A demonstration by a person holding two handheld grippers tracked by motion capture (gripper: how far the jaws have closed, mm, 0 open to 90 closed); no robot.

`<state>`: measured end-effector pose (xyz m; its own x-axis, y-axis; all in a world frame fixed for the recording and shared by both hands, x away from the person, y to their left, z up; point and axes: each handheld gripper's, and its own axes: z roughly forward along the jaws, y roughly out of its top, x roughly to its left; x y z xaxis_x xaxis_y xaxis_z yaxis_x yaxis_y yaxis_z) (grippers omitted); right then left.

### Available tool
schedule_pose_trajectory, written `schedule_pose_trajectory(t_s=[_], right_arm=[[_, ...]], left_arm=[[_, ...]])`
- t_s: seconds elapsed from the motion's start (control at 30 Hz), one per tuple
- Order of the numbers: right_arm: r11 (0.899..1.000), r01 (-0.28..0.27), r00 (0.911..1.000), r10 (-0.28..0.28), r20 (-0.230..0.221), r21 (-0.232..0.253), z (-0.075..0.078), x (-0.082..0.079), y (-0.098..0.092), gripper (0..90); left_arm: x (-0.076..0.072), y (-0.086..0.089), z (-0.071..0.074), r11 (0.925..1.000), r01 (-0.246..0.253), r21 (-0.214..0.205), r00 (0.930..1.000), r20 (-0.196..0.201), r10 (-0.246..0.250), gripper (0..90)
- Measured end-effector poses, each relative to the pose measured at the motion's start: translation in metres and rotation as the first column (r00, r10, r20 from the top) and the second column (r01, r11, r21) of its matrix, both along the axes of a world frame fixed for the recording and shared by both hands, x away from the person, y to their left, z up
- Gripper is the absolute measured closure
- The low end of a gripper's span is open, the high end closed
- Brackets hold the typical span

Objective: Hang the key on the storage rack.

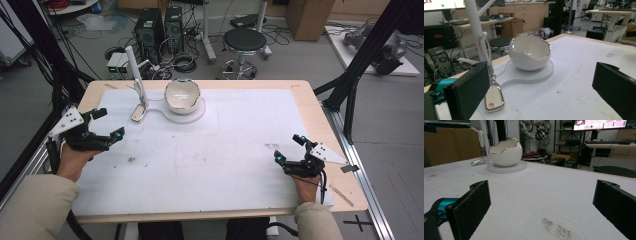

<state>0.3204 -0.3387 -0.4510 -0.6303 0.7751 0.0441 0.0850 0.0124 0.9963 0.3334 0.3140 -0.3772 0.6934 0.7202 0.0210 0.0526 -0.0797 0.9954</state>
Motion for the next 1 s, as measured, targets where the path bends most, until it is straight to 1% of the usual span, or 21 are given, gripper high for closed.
schedule_pose_trajectory(t_s=[0.1, 0.13, 0.17, 0.2, 0.23, 0.3, 0.37, 0.43, 0.5, 0.57, 0.7, 0.77, 0.83, 0.9, 0.93, 1.0], right_arm=[[1.000, -0.001, 1.0000, 0.001, -0.001, 0.004, 0.000, 0.000, 0.000, 0.5], [1.000, 0.002, 1.0000, -0.002, 0.008, -0.001, 0.000, 0.001, -0.001, 0.5], [1.000, -0.001, 1.0000, 0.001, -0.002, 0.003, 0.000, 0.000, 0.000, 0.5], [1.000, 0.000, 1.0000, 0.000, -0.001, 0.002, 0.000, 0.000, 0.000, 0.5], [1.000, 0.000, 1.0000, 0.000, -0.004, 0.002, 0.000, 0.000, 0.000, 0.5], [1.000, 0.001, 1.0000, -0.001, -0.003, 0.001, 0.000, 0.000, 0.000, 0.5], [1.000, 0.000, 1.0000, 0.000, 0.001, -0.003, 0.000, 0.000, 0.000, 0.5], [1.000, 0.001, 1.0000, -0.001, 0.000, -0.003, 0.000, 0.000, 0.000, 0.5], [1.000, 0.002, 1.0000, -0.002, 0.001, -0.004, 0.000, 0.000, 0.001, 0.5], [1.000, 0.001, 1.0000, -0.001, 0.005, -0.006, 0.000, 0.000, 0.001, 0.5], [1.000, 0.001, 1.0000, -0.001, 0.004, -0.006, 0.000, 0.000, 0.000, 0.5], [1.000, 0.002, 1.0000, -0.002, 0.005, -0.005, 0.000, 0.000, 0.001, 0.5], [1.000, 0.002, 1.0000, -0.002, 0.006, -0.005, 0.000, 0.000, 0.001, 0.5], [1.000, 0.002, 1.0000, -0.002, 0.006, -0.006, 0.000, 0.000, 0.001, 0.5], [1.000, 0.004, 1.0000, -0.004, 0.006, -0.009, 0.000, 0.000, 0.001, 0.5], [1.000, 0.005, 1.0000, -0.005, 0.004, -0.009, 0.000, -0.001, 0.001, 0.5]], left_arm=[[-0.013, 0.001, -0.012, 0.9997, 0.002, -0.024, 0.9998, 0.019, -0.002, 1.7], [-0.020, 0.001, -0.020, 0.9996, 0.003, -0.027, 0.9998, 0.022, -0.002, 1.7], [-0.020, 0.001, -0.020, 0.9996, 0.003, -0.027, 0.9998, 0.022, -0.002, 1.7], [-0.022, 0.000, -0.024, 0.9998, 0.004, -0.021, 0.9997, 0.022, -0.003, 1.7], [-0.025, 0.000, -0.028, 0.9997, 0.004, -0.023, 0.9998, 0.021, -0.004, 1.7], [-0.029, -0.002, -0.034, 0.9998, 0.011, -0.019, 0.9999, 0.008, -0.011, 1.7], [-0.033, -0.004, -0.041, 0.9995, 0.016, -0.027, 0.9998, -0.007, -0.016, 1.7], [-0.036, -0.005, -0.048, 0.9996, 0.015, -0.026, 0.9998, -0.011, -0.015, 1.7], [-0.038, -0.006, -0.054, 0.9991, 0.008, -0.042, 0.9998, -0.017, -0.009, 1.7], [-0.042, -0.006, -0.060, 0.9987, -0.003, -0.051, 1.0000, -0.009, 0.002, 1.7], [-0.048, -0.005, -0.068, 0.9974, -0.010, -0.072, 0.9999, 0.009, 0.011, 1.7], [-0.051, -0.003, -0.073, 0.9977, -0.012, -0.067, 0.9998, 0.016, 0.013, 1.7], [-0.054, -0.002, -0.075, 0.9961, -0.022, -0.085, 0.9986, 0.047, 0.026, 1.7], [-0.054, -0.003, -0.075, 0.9966, -0.029, -0.078, 0.9983, 0.048, 0.033, 1.7], [-0.055, -0.004, -0.075, 0.9975, -0.035, -0.061, 0.9981, 0.050, 0.038, 1.7], [-0.055, -0.005, -0.075, 0.9970, -0.046, -0.062, 0.9975, 0.050, 0.049, 1.7]])
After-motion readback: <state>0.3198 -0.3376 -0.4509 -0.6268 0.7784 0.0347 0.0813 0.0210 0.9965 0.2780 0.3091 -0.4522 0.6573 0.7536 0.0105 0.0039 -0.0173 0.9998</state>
